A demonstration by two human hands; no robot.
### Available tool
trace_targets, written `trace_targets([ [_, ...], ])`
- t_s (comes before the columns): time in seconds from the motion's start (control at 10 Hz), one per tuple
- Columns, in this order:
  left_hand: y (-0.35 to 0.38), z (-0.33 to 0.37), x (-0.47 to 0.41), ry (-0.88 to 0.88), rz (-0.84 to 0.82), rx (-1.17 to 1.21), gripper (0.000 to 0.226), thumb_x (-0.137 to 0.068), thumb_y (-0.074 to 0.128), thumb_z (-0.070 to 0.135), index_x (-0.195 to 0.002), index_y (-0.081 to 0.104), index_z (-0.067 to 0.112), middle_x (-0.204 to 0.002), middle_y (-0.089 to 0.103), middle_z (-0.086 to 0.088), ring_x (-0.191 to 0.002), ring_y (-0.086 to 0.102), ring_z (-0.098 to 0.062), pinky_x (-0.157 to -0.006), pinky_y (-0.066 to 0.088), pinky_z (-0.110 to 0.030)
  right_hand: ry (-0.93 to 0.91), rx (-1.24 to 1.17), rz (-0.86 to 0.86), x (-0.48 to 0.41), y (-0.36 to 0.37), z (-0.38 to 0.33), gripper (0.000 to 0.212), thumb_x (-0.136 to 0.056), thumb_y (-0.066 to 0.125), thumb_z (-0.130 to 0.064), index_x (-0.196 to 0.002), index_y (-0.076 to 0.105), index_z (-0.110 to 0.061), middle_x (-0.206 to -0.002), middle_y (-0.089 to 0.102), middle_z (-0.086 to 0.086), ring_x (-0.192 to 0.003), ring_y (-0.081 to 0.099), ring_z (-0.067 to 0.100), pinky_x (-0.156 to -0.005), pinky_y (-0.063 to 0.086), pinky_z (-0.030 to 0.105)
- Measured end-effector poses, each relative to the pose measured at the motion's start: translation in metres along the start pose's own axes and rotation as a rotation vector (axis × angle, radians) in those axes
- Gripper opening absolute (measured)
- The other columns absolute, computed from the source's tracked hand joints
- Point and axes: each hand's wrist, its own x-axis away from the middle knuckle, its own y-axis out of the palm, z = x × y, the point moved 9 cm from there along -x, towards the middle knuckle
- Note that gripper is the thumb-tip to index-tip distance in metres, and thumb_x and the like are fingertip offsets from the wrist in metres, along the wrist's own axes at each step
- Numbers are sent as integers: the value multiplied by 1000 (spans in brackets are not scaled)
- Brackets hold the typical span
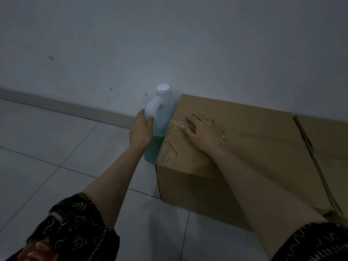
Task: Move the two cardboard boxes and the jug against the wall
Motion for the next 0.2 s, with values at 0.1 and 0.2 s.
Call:
trace_targets([
  [0.1, -3, 42, -6, 62, 5, -26, 45, -99, 37, 27, -136, 41, 1, -139, 47, -17, -128, 44, -32, -101, 34, -36, 19, -14, -36, 9, -17, 7, 55, -97, 34, -51, -143, 40, -22, -155, 32, 2, -144, 25, 21, -118, 14, 41],
  [0.2, 14, 86, -11, 129, -107, -89, 45, -98, 40, 27, -136, 43, 2, -141, 46, -18, -131, 41, -32, -108, 31, -38, 50, -71, 12, 11, -53, 15, 54, -98, 37, -48, -143, 40, -20, -154, 34, 4, -143, 27, 22, -118, 14, 41],
])
